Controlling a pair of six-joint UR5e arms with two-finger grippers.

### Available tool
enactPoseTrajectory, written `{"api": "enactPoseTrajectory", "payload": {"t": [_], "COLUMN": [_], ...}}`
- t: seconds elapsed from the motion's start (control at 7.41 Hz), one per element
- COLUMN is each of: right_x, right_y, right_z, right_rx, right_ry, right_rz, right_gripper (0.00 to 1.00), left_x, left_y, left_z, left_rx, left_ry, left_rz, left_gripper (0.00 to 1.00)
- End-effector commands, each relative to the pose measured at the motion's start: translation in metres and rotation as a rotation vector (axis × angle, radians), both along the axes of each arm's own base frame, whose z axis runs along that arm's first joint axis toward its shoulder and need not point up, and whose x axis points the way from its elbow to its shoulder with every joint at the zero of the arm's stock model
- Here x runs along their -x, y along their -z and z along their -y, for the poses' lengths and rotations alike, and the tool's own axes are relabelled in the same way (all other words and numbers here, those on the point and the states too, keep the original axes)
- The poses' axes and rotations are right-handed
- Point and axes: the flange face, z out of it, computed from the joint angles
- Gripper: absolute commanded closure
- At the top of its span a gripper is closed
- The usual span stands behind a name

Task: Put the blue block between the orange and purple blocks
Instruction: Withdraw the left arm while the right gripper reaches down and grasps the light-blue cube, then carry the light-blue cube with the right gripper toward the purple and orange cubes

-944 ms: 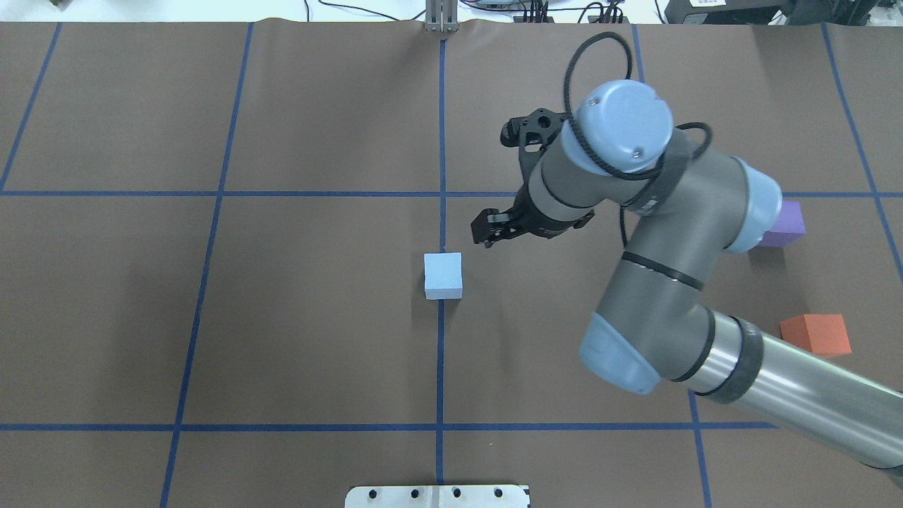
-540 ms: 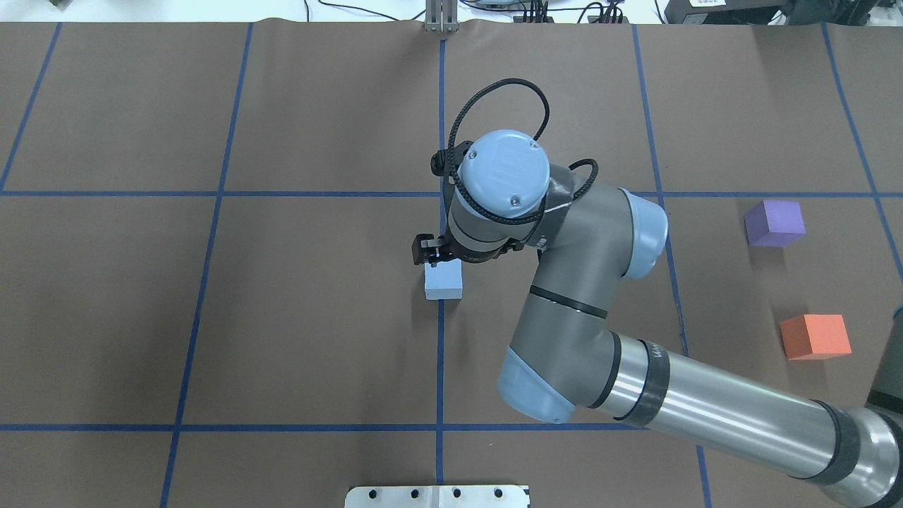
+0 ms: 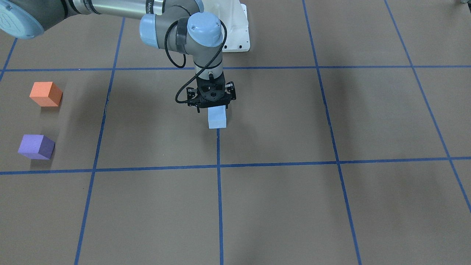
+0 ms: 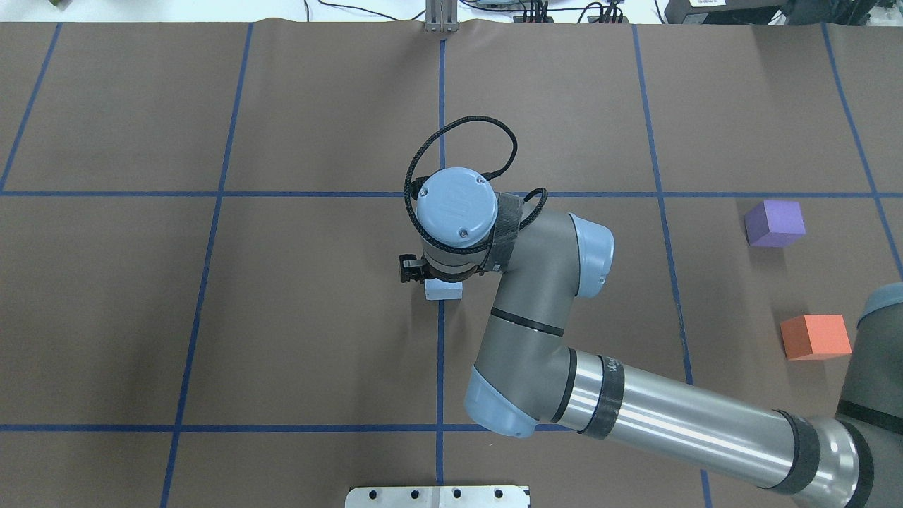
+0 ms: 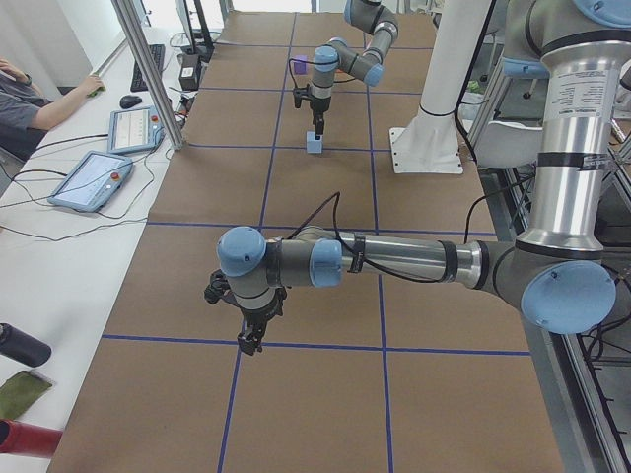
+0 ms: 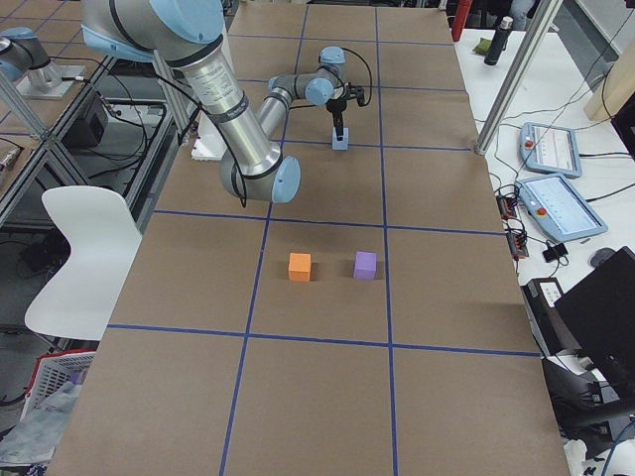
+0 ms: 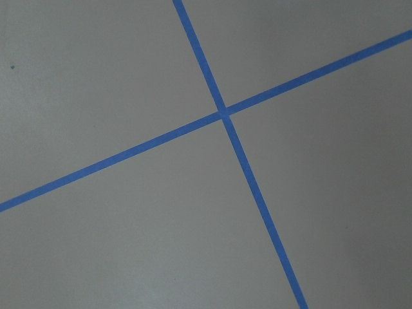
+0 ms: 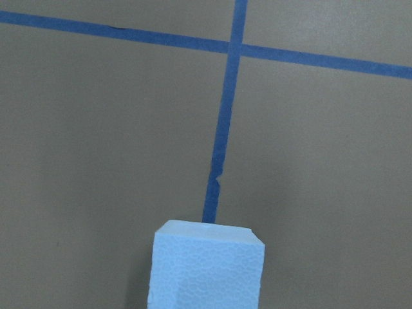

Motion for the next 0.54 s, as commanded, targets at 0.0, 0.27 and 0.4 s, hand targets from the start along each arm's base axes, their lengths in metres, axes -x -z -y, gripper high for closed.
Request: {"api": "enactPoseTrajectory", "payload": {"t": [0.0, 0.27, 0.4], "right_x": [0.026, 0.04, 0.04], "right_y": [-0.015, -0.03, -0.032], "right_z": [0.002, -0.001, -0.001], "right_rx": [-0.012, -0.008, -0.006], "right_ry": [-0.014, -0.009, -0.007], "right_rz": [-0.011, -0.014, -0.017], "right_gripper": [0.0, 0.08, 0.25], "left_x": [0.0, -0.001, -0.001], "left_y": [-0.009, -0.023, -0.033], "left_z": [-0.009, -0.019, -0.031], "left_rx": [0.017, 0.049, 0.073], "left_ry": [0.003, 0.005, 0.008], "left_rz": [-0.003, -0.002, -0.01], "left_gripper": [0.0, 0.0, 0.0]}}
